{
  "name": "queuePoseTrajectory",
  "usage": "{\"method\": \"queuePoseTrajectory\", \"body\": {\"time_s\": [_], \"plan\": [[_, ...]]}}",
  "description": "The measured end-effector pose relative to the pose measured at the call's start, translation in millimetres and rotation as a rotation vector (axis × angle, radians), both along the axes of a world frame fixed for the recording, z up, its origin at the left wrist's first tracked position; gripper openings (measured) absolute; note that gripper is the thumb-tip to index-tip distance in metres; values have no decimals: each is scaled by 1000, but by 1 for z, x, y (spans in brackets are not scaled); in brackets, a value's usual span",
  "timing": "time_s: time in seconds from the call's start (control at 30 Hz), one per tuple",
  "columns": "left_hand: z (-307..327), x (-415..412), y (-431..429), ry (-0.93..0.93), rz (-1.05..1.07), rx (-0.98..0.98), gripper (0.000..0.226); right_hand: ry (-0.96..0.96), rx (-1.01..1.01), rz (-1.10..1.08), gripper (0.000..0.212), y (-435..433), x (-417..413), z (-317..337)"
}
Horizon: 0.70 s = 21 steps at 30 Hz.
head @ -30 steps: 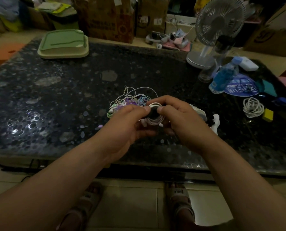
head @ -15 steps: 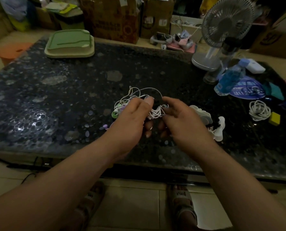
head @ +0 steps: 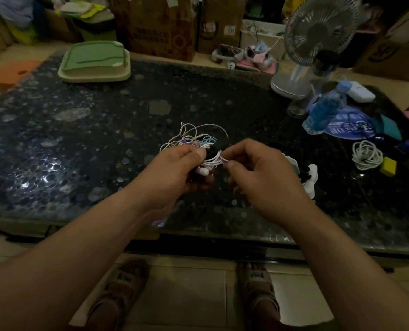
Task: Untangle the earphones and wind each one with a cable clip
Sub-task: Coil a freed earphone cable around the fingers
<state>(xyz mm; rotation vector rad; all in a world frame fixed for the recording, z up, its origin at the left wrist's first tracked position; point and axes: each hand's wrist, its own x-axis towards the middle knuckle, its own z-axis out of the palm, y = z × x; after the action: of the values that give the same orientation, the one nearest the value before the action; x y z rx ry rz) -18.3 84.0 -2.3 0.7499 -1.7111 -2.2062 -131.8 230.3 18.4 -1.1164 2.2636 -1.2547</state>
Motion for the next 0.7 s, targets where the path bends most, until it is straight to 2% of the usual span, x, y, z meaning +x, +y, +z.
{"method": "queuePoseTrajectory", "body": {"time_s": [0.13,0.23,0.3,0.5,0.6,0.7], "plan": [[-2,-2,1,-1,-14,16,25,21,3,20,17,3,-6,1],[-6,-4,1,-7,4,-34,26,180,64,60,21,4,-7,-2],[-7,-3,0,-44,2,-144,26,252,97,96,21,4,-6,-2],[-12,2,-1,-162,-126,-534,23,180,118,209,11,9,-10,5],[-11,2,-1,-166,-210,-593,23,181,152,243,9,8,-16,6],[-10,4,0,-170,-261,-567,23,182,144,279,9,7,-21,8]]}}
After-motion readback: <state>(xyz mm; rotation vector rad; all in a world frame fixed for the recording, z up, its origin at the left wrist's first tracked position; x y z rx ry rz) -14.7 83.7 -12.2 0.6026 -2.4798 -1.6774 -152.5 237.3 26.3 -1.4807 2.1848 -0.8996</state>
